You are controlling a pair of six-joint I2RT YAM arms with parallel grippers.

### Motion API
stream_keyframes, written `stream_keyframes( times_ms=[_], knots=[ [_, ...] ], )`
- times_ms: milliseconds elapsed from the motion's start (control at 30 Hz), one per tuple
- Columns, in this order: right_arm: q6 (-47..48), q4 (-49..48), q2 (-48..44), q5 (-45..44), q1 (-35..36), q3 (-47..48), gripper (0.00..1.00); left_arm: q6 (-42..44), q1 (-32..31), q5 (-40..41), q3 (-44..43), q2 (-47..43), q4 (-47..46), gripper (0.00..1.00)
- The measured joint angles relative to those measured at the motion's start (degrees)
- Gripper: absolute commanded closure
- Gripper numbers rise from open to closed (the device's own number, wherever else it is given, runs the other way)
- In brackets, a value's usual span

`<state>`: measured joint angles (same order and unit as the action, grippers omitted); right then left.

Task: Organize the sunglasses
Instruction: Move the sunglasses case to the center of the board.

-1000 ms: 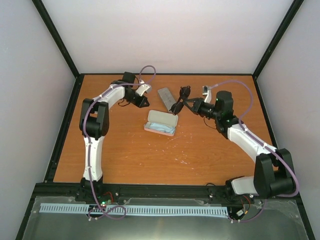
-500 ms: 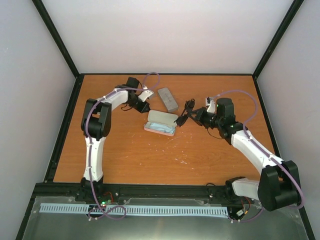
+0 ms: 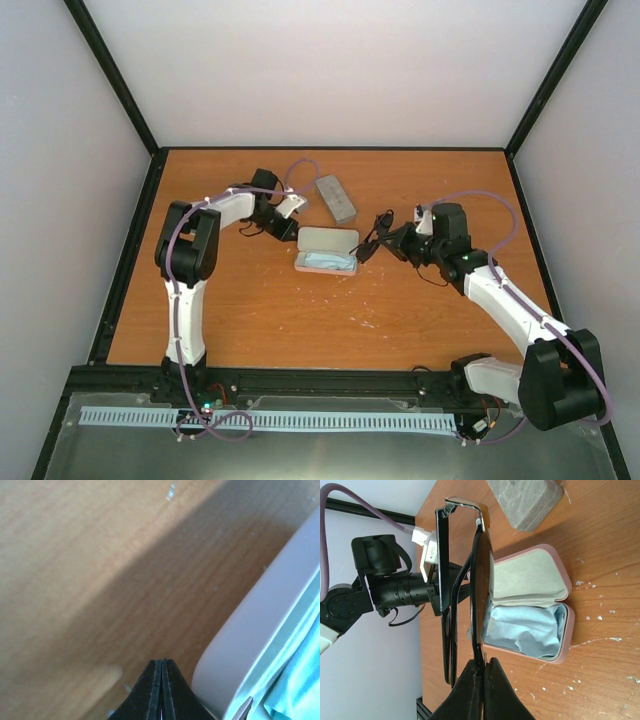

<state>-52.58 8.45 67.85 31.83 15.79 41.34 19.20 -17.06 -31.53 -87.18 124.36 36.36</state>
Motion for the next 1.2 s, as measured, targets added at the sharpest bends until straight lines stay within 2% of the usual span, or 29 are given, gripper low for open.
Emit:
stream_keyframes(
  times_ms=[467, 800, 1000, 1200],
  knots=[
    [-2.40, 5.68, -0.61, -2.93, 4.61, -0.98, 0.97, -6.23, -7.21, -1.42, 11.19, -7.37, -3.50, 0.95],
    [-8.07, 12.61, -11.15, -8.15, 8.39, -8.20, 0.97, -7.85, -10.40, -1.81, 13.90, -9.44, -5.29, 0.95],
    [-14.08, 12.79, -16.39, -13.16, 10.23, -13.94, 0.97, -8.44, -11.19, -1.92, 15.47, -10.47, -6.40, 0.95],
    [-19.37, 8.24, -16.41, -17.51, 11.72, -15.85, 0.97, -8.81, -13.99, -1.92, 15.93, -11.28, -6.84, 0.95]
  ],
)
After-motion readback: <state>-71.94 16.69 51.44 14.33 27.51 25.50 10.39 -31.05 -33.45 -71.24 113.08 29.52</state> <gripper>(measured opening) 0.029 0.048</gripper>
